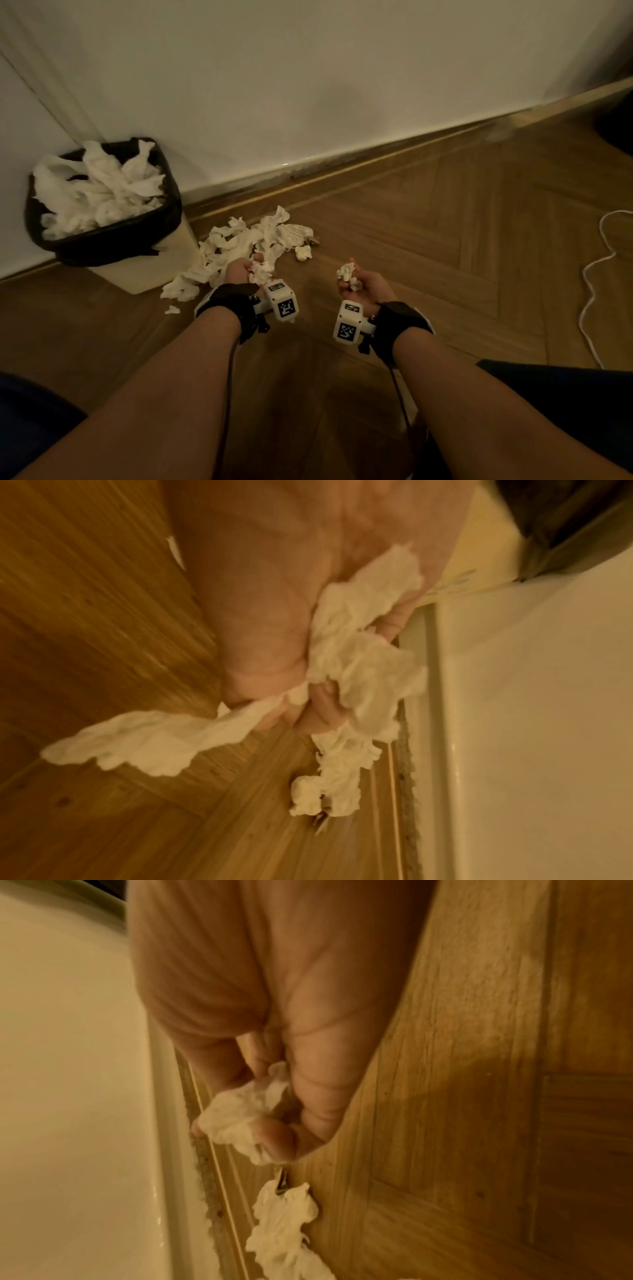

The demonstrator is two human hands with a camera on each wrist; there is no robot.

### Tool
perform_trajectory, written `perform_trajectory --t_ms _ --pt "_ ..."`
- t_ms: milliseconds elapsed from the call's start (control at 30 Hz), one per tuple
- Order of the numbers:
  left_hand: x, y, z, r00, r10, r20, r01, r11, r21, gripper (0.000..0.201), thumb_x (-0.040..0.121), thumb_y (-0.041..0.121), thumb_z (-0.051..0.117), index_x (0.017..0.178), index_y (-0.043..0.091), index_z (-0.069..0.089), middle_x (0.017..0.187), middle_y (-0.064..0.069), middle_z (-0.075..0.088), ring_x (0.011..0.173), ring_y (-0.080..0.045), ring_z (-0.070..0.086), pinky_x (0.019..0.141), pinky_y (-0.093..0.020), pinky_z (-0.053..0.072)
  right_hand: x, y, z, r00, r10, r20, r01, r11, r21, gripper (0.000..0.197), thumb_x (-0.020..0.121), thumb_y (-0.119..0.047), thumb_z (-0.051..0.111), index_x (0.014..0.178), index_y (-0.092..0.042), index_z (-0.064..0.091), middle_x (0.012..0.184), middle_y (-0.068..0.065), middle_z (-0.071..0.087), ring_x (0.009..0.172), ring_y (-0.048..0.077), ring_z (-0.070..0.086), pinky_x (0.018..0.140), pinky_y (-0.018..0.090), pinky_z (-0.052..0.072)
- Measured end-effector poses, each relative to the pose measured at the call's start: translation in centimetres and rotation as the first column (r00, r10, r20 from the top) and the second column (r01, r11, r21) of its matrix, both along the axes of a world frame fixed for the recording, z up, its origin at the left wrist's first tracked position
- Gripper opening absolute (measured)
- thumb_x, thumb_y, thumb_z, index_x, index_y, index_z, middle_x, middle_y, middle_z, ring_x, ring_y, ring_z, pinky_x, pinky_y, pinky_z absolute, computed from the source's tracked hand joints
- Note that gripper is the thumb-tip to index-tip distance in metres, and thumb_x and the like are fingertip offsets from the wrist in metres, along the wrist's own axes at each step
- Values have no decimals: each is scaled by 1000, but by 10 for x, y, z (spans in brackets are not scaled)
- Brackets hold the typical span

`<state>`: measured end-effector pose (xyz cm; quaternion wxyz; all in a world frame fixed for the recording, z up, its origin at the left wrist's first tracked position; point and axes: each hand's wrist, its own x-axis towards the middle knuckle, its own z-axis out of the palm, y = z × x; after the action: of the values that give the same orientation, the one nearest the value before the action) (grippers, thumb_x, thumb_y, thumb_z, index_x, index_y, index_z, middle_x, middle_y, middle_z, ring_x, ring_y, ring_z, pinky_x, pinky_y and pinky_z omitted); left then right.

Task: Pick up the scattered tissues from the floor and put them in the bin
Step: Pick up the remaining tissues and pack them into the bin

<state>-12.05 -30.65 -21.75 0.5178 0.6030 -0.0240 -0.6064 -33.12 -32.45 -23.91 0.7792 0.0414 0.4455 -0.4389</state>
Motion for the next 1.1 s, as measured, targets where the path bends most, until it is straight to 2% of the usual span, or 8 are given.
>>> perform_trajectory --t_ms 67,167,433,567,700,867,967,1100 --pt "6 -1 16 998 44 -40 -46 998 -39 21 79 -1 33 66 14 39 48 -7 47 35 -20 48 40 -14 39 7 -3 10 999 11 -30 -11 1000 -3 37 91 8 23 96 -12 54 86 13 49 68 19 42 57 23 32" --pt "21 -2 42 991 45 -123 -66 983 -172 33 77 2 32 84 32 44 67 -2 40 54 -19 40 65 -15 46 23 -5 28 996 46 -76 -50 998 -44 43 91 10 19 94 -14 54 85 12 48 67 18 41 58 23 30" --pt "94 4 114 954 151 -258 -265 827 -495 11 63 11 35 62 21 33 51 2 34 45 -13 34 53 -21 25 99 -11 82 967 239 -84 -253 928 -275 45 94 14 23 87 -19 54 76 12 63 59 21 58 52 24 46" --pt "140 12 143 905 278 -323 -420 706 -570 29 90 11 29 64 22 35 56 4 40 56 -15 38 85 -32 38 152 -13 114 953 299 -50 -296 883 -363 40 96 11 27 93 -17 56 95 12 56 75 20 51 47 17 49" --pt "175 21 167 847 305 -434 -529 549 -647 29 76 3 36 55 22 41 47 5 44 42 -14 39 51 -20 29 200 -12 144 905 418 -83 -403 776 -486 41 95 13 28 94 -15 58 92 9 58 77 16 53 59 16 44" --pt "205 9 179 834 295 -467 -551 503 -666 53 98 12 32 52 23 55 48 4 44 45 -12 35 45 -20 28 244 -28 170 850 469 -240 -515 641 -569 38 94 14 30 115 -2 57 94 9 59 77 15 55 55 13 50" --pt "220 -11 186 829 314 -462 -554 563 -613 60 101 18 39 46 18 62 55 2 42 54 -12 36 54 -25 38 269 -50 179 815 433 -385 -580 607 -543 43 94 15 29 134 6 44 122 20 56 81 18 56 59 15 52" --pt "233 -41 185 882 346 -320 -471 670 -574 26 99 16 42 117 11 60 113 -7 57 99 -20 57 96 -31 45 296 -79 178 816 368 -446 -568 654 -499 44 91 19 31 134 11 41 140 25 43 122 31 48 94 27 41"
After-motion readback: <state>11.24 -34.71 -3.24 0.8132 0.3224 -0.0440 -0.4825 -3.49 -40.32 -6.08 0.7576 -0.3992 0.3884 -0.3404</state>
